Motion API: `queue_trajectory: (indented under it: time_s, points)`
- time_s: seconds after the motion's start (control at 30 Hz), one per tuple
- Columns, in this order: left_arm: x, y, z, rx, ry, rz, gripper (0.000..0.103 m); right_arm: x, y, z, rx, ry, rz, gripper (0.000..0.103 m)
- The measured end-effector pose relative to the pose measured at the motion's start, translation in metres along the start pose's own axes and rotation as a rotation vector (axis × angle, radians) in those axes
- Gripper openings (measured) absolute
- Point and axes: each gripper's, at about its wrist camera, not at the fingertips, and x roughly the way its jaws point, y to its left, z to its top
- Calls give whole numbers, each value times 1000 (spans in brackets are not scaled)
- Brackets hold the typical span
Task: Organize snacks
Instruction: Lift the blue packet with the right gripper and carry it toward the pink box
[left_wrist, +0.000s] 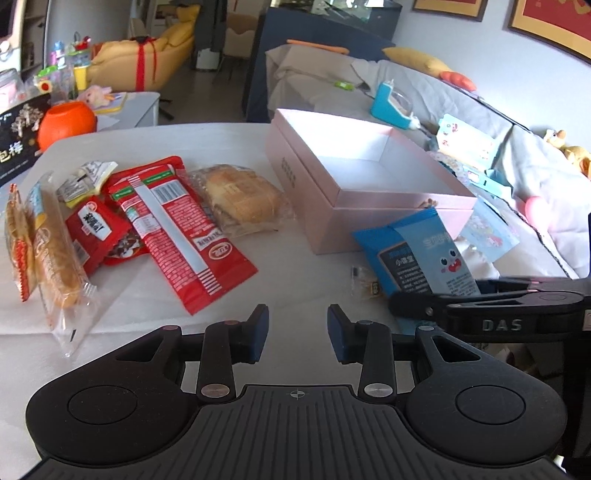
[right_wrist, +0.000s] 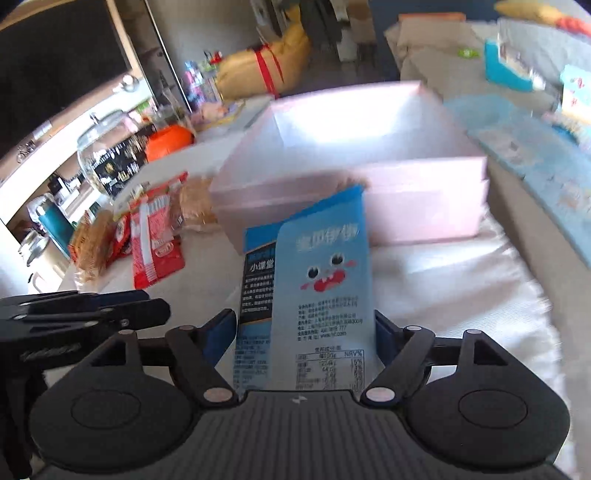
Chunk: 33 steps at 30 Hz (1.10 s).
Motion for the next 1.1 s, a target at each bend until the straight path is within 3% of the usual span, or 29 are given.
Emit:
queue_trajectory:
  time_s: [0.07,0.13,0.17,0.2,0.33,0.4,0.57,0.67,0.73,0.8,0.83,0.9,0.97,1.1]
  points:
    - [-2,2,-2,0,-4,3,39,0,9,-3,-45,-32,-30,72]
    - [-3,5,-3,-7,-4,0,39,-6,9,-3,-73,-33,-3,65]
    - [-3,6,-3,-11,-2,-2,39,-12,5,-3,-69,-47,6,49]
    - [-3,6,-4,-14,0,-7,39,-20,1,-3,-62,-69,0,41]
    - [1,4,-6,-32,19,-58,39,-41,-22,3,-37,-124,-91,38]
    - [2,1,-7,-23,24,-61,39,-41,-37,3,9,-118,-87,38]
    - [1,1,-7,-28,18,-49,39,-33,-55,-2,141,-62,51,37]
    - [-2,3,-6,-31,4,-30,39,-18,-39,-9,153,23,235,29]
    - [-5,4,-6,-28,-3,-14,39,-7,-19,-15,130,77,315,29]
    - [-8,6,-5,-24,-11,2,39,-4,0,-19,77,66,322,30]
    - [-10,8,-5,-24,-14,6,39,-5,6,-19,51,60,310,33]
    - [-12,11,-4,-32,-18,3,39,-12,9,-16,18,51,296,50]
    - [-12,11,-4,-38,-20,1,39,-24,-1,-14,24,17,258,63]
    - [-6,8,-5,-36,-7,-20,39,-44,-25,-13,39,-52,107,71]
